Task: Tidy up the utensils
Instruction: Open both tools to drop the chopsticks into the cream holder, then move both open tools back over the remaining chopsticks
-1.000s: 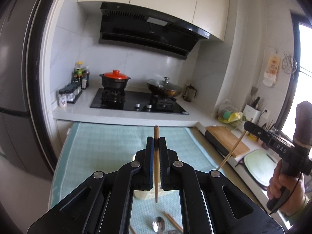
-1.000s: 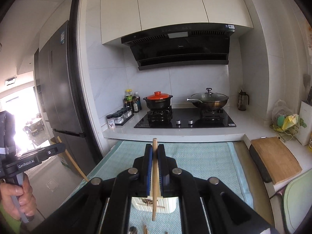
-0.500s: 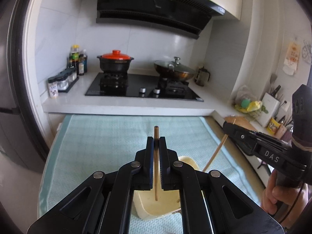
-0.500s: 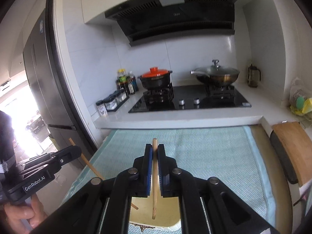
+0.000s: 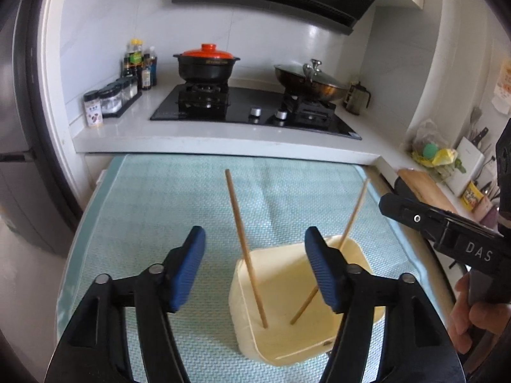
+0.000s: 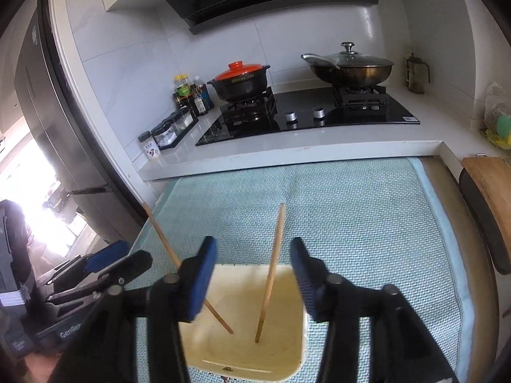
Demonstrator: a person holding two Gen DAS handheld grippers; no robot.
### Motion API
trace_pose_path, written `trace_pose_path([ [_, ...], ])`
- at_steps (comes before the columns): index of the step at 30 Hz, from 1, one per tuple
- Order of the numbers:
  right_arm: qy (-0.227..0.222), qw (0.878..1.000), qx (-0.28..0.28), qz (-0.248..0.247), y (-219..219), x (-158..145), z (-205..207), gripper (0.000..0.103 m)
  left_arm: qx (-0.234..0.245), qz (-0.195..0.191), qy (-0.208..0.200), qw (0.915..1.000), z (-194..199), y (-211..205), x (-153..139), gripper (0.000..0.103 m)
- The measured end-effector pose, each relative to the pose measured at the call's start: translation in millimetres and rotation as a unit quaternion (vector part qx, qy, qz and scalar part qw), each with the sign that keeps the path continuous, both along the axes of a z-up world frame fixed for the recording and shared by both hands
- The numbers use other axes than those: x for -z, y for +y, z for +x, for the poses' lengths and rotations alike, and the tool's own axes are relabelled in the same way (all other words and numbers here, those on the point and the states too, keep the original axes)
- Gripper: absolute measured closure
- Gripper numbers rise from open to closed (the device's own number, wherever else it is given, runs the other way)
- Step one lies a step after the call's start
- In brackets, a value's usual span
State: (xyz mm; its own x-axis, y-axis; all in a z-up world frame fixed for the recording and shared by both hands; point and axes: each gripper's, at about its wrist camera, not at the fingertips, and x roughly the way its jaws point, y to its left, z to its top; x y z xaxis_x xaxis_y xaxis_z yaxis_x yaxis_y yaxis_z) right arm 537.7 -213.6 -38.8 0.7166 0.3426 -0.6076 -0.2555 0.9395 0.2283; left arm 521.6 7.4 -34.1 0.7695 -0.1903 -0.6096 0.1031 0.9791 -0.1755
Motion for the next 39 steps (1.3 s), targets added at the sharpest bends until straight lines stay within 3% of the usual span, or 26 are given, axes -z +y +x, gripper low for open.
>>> trace_pose_path([
  [3,-0.020,1.000,0.005,-0.009,-4,-13,-15,0.047,0.006,0.014,-0.012,0.9998,-20,4,-12,0.033],
  [5,-0.040,0.999,0.009,-0.022,-8,-21,-33,0.047,0.011,0.022,-0.022,0.9995,-38,8,-20,0.026],
  [11,-0.115,0.991,0.008,-0.072,-18,-30,-125,0.045,0.008,0.048,-0.043,0.9979,-134,24,-24,0.009],
  [16,-0.136,0.985,0.009,-0.108,-36,2,-213,0.045,-0.009,0.063,-0.008,0.9979,-220,39,19,0.007],
  [19,-0.136,0.982,0.016,-0.131,-48,34,-261,0.045,-0.031,0.043,0.019,0.9984,-264,49,55,0.007],
  [24,-0.096,0.983,0.028,-0.155,-70,97,-321,0.045,-0.063,0.025,0.068,0.9954,-325,57,117,0.007],
  [30,-0.043,0.986,0.044,-0.157,-91,147,-349,0.045,-0.076,-0.039,0.088,0.9925,-344,58,140,0.007],
  [39,-0.021,0.988,0.023,-0.148,-89,166,-359,0.045,-0.042,0.012,0.101,0.9940,-336,23,152,0.007],
])
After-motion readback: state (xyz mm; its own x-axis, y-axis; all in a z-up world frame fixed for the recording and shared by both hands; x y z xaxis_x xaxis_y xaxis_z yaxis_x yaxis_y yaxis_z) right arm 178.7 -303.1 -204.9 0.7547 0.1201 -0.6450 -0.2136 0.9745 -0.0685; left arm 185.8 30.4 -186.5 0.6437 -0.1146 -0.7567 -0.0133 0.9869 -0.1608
